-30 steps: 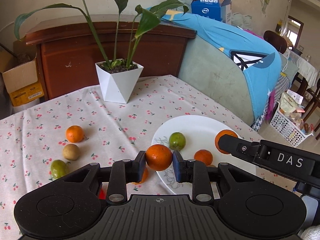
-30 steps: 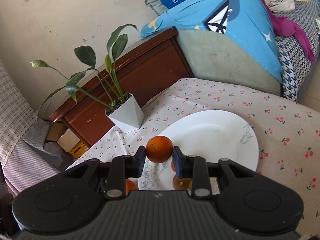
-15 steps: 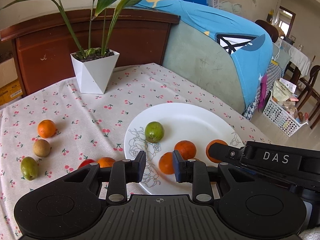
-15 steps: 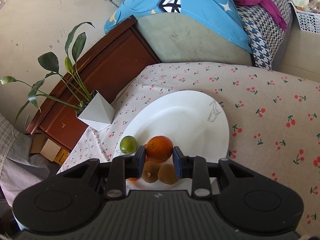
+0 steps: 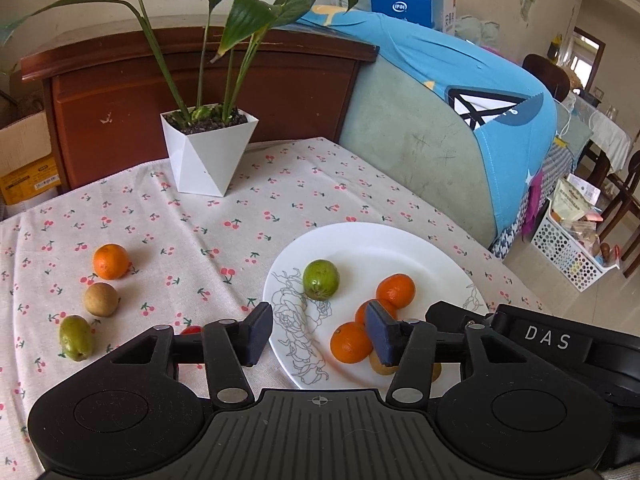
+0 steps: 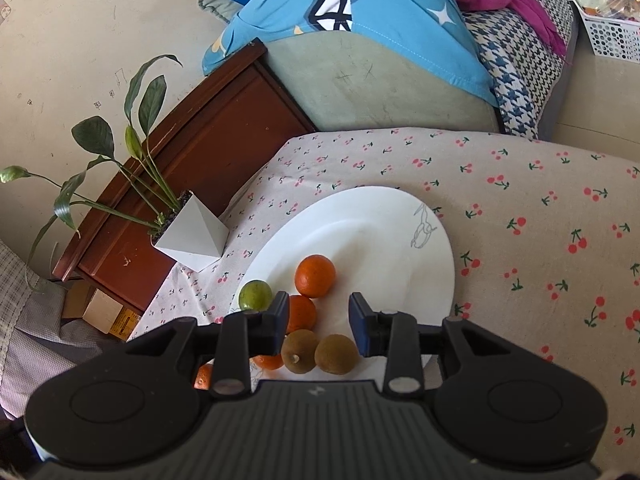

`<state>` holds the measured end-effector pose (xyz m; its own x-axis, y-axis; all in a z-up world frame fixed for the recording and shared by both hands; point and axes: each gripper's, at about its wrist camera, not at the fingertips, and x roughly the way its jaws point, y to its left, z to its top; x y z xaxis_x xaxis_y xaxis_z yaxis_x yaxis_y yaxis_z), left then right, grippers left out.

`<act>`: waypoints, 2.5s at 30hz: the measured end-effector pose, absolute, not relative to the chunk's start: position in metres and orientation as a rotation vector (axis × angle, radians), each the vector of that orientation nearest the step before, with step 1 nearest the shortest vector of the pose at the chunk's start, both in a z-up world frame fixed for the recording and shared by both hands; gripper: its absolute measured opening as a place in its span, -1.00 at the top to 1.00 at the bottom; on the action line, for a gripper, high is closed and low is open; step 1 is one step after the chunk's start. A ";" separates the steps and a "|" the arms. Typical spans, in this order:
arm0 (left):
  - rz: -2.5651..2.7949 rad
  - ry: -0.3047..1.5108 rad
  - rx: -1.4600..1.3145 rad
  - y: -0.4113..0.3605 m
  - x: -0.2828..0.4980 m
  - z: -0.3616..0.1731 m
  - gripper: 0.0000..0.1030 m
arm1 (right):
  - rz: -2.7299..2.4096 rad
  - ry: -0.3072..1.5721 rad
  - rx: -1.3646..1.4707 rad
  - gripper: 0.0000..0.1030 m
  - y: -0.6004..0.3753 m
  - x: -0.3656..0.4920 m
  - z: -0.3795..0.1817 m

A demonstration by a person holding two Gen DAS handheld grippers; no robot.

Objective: Organize fruits
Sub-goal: 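Carry the orange onto the plate and release while the left tool places its orange there, then move the right tool toward a red cherry tomato while the left tool approaches the remaining fruit, then grasp the red cherry tomato with the right tool while the left tool grasps a green fruit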

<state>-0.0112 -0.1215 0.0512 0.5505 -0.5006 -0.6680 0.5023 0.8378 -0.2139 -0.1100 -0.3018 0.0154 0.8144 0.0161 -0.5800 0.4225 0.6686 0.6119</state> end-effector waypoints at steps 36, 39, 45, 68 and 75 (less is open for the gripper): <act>-0.255 0.895 -0.043 0.013 0.029 0.049 -0.06 | 0.218 0.676 0.413 0.27 -0.166 -0.074 0.019; -0.260 0.898 -0.042 0.012 0.031 0.045 -0.05 | 0.229 0.684 0.393 0.27 -0.159 -0.071 0.016; -0.263 0.920 -0.043 0.008 0.038 0.033 -0.03 | 0.247 0.697 0.365 0.27 -0.148 -0.064 0.010; -0.290 0.912 -0.023 -0.003 0.046 0.016 0.30 | 0.189 0.689 0.248 0.51 -0.131 -0.054 0.004; -0.311 0.904 -0.017 -0.006 0.043 0.016 0.49 | 0.184 0.684 0.250 0.66 -0.131 -0.054 0.003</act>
<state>0.0433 -0.0062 0.0163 0.5770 -0.2733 -0.7697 0.2591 0.9549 -0.1449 -0.0543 -0.1314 0.0031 0.7607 0.2484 -0.5997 -0.0851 0.9541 0.2871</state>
